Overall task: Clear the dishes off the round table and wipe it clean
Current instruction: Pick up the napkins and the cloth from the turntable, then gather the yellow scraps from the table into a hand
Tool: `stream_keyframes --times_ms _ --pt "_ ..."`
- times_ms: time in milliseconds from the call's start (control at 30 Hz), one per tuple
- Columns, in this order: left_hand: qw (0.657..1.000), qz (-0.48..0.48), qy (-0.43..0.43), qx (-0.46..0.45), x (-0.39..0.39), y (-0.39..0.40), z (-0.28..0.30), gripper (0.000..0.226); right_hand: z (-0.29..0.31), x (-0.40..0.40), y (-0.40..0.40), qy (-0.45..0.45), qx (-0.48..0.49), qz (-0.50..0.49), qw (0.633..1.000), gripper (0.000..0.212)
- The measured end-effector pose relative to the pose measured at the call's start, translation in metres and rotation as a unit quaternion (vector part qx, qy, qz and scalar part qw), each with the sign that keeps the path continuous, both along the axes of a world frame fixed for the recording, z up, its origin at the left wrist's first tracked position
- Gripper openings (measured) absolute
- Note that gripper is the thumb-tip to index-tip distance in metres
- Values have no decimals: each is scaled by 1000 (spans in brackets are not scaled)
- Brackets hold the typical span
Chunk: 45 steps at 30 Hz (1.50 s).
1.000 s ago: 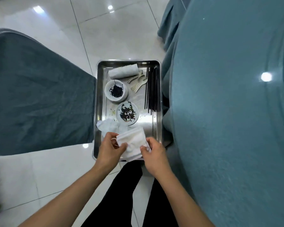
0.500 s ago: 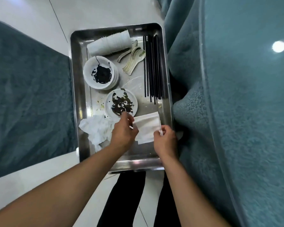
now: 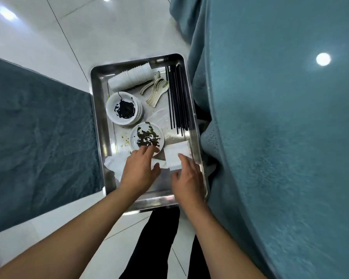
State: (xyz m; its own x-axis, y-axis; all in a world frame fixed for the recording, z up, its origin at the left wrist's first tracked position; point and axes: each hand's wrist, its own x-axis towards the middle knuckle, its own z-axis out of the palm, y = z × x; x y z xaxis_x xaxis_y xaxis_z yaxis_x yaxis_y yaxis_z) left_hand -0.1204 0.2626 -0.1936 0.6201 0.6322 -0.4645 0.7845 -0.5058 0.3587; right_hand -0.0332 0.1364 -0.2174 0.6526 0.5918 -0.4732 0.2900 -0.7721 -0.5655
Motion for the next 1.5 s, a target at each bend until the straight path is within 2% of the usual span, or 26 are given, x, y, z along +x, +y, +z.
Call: stream_keyframes --times_ms 133,233,367,567,967,1167,1333,1500 --pt "997 -17 -33 60 9 3 62 37 63 7 12 -24 53 73 996 56" --pt "993 -20 -69 96 21 6 107 31 109 24 13 -65 93 91 989 55" --pt "986 -26 -113 117 46 1 159 32 161 53 8 -104 149 60 982 52" --pt "973 -76 -172 132 104 -27 208 32 209 107 -23 -180 170 5 969 51" --pt "952 -206 -201 101 256 -132 225 37 235 255 -163 -258 127 -133 949 51" --pt "941 -260 -197 95 323 -184 219 36 232 321 -224 -278 92 -160 943 49" --pt "927 -307 -192 101 377 -199 212 37 225 383 -243 -307 67 -161 936 44" --pt "921 -334 -158 126 438 -189 199 49 213 464 -231 -325 63 -147 932 36"
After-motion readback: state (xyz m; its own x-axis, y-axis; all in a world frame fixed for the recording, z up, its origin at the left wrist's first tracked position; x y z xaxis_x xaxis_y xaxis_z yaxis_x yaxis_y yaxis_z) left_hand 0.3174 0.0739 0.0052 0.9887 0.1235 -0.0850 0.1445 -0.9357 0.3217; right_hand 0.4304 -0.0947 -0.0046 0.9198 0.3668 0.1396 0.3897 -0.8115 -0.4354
